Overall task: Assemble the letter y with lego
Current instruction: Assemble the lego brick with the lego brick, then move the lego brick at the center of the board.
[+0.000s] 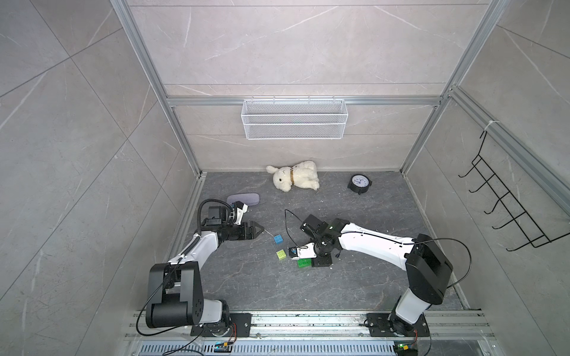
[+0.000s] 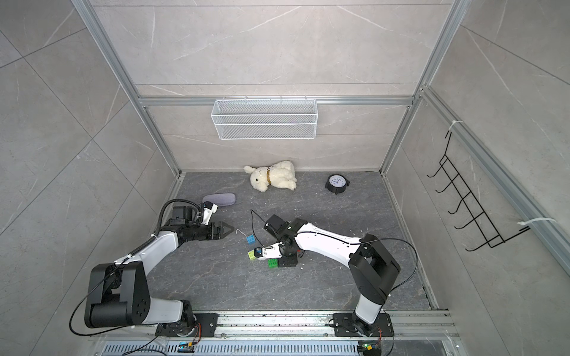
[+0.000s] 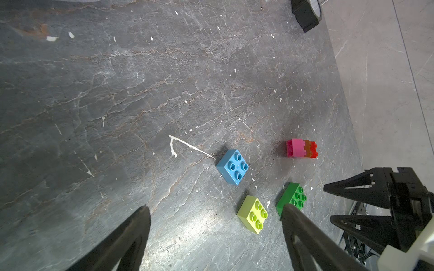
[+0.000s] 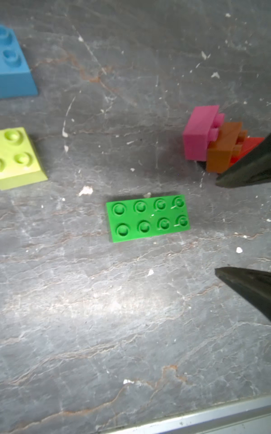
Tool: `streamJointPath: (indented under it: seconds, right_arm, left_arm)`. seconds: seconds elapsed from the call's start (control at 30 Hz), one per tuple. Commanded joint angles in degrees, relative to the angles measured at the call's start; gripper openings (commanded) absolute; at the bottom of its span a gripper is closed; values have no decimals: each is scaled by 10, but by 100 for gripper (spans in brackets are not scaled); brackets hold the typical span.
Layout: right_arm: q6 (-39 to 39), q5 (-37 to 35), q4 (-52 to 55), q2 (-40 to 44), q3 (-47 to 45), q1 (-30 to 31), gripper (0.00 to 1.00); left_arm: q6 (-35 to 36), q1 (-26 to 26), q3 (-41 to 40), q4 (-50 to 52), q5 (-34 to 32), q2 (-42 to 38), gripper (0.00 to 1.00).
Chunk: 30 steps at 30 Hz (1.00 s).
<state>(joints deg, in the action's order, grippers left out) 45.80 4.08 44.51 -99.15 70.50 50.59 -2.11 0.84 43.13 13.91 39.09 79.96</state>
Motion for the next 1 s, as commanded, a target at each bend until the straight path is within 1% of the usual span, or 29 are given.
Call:
streamJointPath:
  seconds: [0.0, 0.3, 0.4, 0.5, 0.67, 0.8, 0.83, 0.97]
  right_arm:
    - [-20, 6, -56, -17, 0, 3, 60]
    - [-13, 40, -73, -67, 21, 11, 61]
    - [-12, 42, -79, -78, 20, 13, 60]
    - [-13, 45, -83, -87, 20, 12, 57]
    - [-13, 50, -86, -103, 18, 12, 49]
    - [-9, 48, -86, -101, 12, 12, 35]
    - [-10, 46, -84, -97, 10, 11, 32]
    - [-20, 37, -81, -59, -25, 3, 29]
  left_arm:
    - [17, -2, -6, -5, 3, -10, 91]
    - [18, -2, -6, -5, 1, -11, 91]
    - [18, -2, -6, -5, 1, -10, 90]
    - [18, -2, -6, -5, 1, -9, 90]
    - [19, -1, -7, -5, 1, -9, 91]
    - [19, -2, -7, -5, 1, -8, 90]
    - [18, -2, -7, -5, 1, -7, 91]
    - [15, -2, -7, -7, 2, -4, 90]
